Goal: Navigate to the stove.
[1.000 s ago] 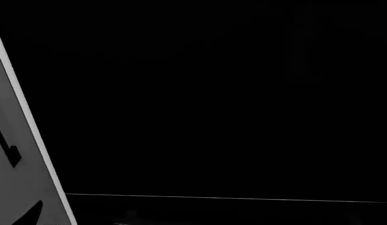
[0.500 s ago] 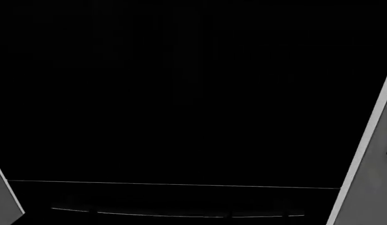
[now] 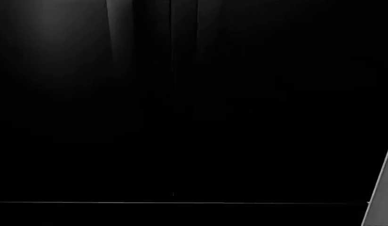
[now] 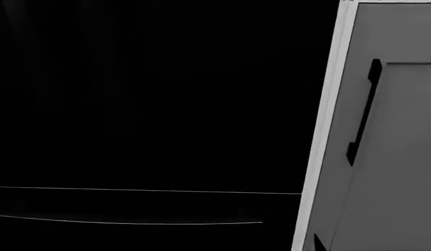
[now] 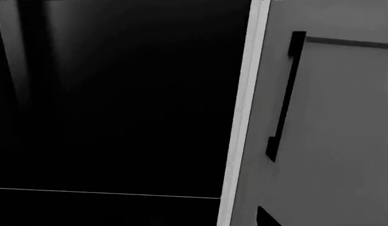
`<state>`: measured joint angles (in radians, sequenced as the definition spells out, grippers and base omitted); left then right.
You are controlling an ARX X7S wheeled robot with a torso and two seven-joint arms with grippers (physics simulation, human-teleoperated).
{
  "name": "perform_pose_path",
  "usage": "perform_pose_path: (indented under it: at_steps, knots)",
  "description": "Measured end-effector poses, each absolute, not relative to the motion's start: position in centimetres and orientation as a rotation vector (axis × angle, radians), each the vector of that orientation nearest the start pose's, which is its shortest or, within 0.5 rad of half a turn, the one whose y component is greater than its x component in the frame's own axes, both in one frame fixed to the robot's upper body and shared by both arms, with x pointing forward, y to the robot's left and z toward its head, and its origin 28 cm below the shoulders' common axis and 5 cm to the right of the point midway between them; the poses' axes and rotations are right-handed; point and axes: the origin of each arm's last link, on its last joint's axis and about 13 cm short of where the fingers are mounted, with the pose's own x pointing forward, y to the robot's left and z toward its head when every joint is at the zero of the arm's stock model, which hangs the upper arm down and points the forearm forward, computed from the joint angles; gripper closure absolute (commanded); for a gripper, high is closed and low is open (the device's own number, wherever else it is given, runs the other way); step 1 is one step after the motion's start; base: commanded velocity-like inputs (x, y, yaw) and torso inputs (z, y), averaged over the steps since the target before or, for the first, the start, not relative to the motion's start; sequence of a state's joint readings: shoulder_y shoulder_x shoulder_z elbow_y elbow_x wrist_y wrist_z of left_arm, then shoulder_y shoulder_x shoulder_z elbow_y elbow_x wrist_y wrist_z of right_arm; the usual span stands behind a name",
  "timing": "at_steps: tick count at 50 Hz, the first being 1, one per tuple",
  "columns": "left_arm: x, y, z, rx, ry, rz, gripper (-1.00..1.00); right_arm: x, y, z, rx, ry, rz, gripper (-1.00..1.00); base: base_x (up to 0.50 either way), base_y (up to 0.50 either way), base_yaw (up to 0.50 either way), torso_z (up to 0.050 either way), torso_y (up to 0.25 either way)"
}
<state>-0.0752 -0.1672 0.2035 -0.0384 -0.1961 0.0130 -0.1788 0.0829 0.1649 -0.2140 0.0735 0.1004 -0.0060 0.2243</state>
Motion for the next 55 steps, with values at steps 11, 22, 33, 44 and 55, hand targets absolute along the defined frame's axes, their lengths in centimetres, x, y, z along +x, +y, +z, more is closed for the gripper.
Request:
perform_pose_path:
  at_steps: [11, 22, 33, 44, 55]
  knots:
    - [22.41, 20.53, 1.87, -0.018, -0.012, -0.015, -1.00, 22.51, -9.73, 1.21, -0.082, 0.003, -0.026, -1.00, -0.05, -0.50, 0.00, 0.000, 0.000]
    - [22.40, 20.46, 1.88, -0.018, -0.013, -0.015, -1.00, 22.55, -9.91, 1.29, -0.072, 0.000, -0.043, -1.00, 0.00, -0.19, 0.00, 0.000, 0.000]
    - [22.47, 20.56, 1.87, -0.010, -0.013, -0.011, -1.00, 22.69, -9.87, 1.36, -0.095, -0.015, -0.075, -1.00, 0.00, 0.00, 0.00, 0.000, 0.000]
    - [22.44, 20.58, 1.86, -0.009, -0.013, -0.011, -1.00, 22.54, -9.84, 1.43, -0.109, -0.027, -0.077, -1.00, -0.02, 0.00, -0.35, 0.000, 0.000]
    - [22.44, 20.57, 1.87, -0.010, -0.011, -0.008, -1.00, 22.43, -9.99, 1.48, -0.092, -0.023, -0.090, -1.00, -0.05, 0.00, -0.50, 0.000, 0.000]
